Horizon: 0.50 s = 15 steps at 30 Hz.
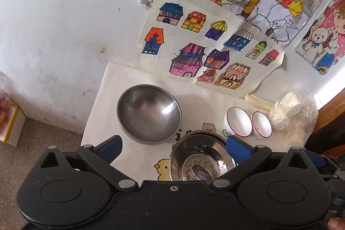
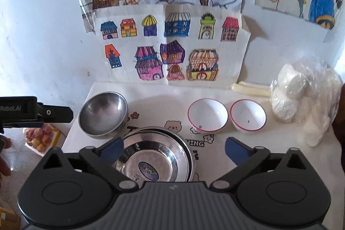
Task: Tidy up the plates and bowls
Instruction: 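Move both grippers toward the deep steel bowl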
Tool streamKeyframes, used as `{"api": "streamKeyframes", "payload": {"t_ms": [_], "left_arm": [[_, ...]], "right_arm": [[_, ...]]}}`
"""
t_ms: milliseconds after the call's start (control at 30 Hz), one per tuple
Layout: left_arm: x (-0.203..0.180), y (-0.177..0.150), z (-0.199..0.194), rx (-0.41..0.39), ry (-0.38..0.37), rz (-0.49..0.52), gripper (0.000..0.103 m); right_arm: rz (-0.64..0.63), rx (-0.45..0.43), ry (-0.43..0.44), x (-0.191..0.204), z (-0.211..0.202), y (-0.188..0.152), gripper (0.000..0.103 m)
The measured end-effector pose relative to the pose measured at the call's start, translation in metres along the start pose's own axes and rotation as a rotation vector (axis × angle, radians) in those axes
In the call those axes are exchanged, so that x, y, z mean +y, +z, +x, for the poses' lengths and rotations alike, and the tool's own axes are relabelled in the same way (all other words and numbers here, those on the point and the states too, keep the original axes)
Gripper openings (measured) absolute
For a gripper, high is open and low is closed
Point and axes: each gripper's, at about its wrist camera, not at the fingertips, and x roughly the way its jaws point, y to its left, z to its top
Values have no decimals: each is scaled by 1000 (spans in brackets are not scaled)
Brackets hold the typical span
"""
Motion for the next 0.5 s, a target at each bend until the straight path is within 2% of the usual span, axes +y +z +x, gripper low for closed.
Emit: {"api": "streamKeyframes", "payload": {"t_ms": [200,500], "left_arm": [[20,-19,-10,-17,14,5,102],[48,-33,-10,2,38,-11,102]], "right_arm": [[-24,-23,-26,18,-10,-10,103],[-86,9,6,41,-9,-20,103]]}}
